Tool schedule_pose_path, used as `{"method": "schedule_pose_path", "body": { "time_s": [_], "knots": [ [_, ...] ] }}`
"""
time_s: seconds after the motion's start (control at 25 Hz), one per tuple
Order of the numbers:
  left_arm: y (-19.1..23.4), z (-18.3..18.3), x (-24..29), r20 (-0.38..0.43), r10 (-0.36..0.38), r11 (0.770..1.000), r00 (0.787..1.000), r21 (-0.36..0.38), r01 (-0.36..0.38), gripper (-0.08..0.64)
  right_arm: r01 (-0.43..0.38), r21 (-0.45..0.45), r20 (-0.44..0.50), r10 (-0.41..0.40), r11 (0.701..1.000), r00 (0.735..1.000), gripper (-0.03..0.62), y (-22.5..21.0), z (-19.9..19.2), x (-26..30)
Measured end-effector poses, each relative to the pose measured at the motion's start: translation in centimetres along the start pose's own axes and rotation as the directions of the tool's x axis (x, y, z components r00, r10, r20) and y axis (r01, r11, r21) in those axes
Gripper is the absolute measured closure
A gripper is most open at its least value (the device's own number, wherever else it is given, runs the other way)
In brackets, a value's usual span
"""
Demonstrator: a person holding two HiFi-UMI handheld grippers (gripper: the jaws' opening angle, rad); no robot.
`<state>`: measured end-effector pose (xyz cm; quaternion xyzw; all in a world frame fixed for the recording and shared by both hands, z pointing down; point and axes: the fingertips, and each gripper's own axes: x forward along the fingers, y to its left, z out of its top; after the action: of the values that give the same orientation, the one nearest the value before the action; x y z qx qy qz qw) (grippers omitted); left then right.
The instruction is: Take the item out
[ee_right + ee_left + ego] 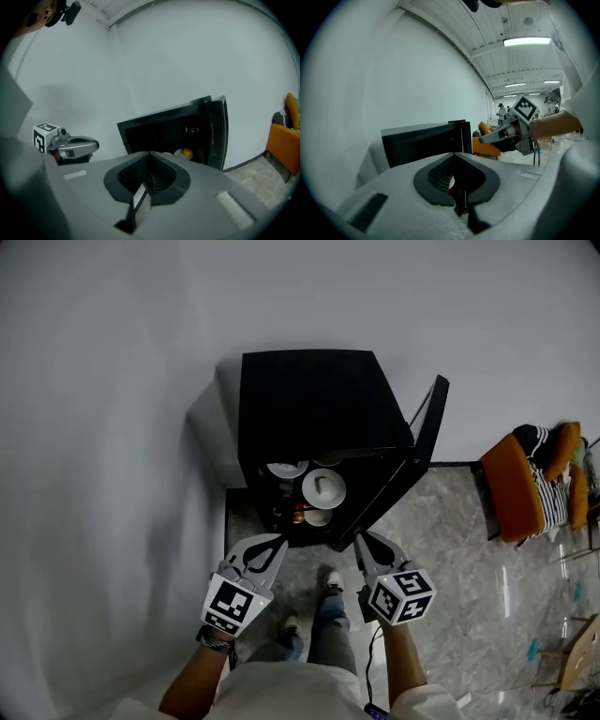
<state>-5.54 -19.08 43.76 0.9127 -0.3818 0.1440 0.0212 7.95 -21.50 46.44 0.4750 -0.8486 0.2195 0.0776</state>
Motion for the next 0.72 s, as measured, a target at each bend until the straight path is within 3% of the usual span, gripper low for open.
{"method": "schedule_pose_path", "body": {
  "time_s": [0.44,0.72],
  "knots": [
    [2.9,-4.4,6.3,-0.087,0.029,0.997,0.996,-0.074,-0.036,0.561,0.001,0.111,-0.142,0.015,0.994,0.990,0.551,-5.8,-5.4,8.3],
    [3.9,-7.1,8.3,-0.135,0.042,0.993,0.990,-0.102,-0.056,0.561,0.034,0.282,-0.180,0.019,0.959,0.983,0.524,-9.3,-9.1,12.7]
  ]
}}
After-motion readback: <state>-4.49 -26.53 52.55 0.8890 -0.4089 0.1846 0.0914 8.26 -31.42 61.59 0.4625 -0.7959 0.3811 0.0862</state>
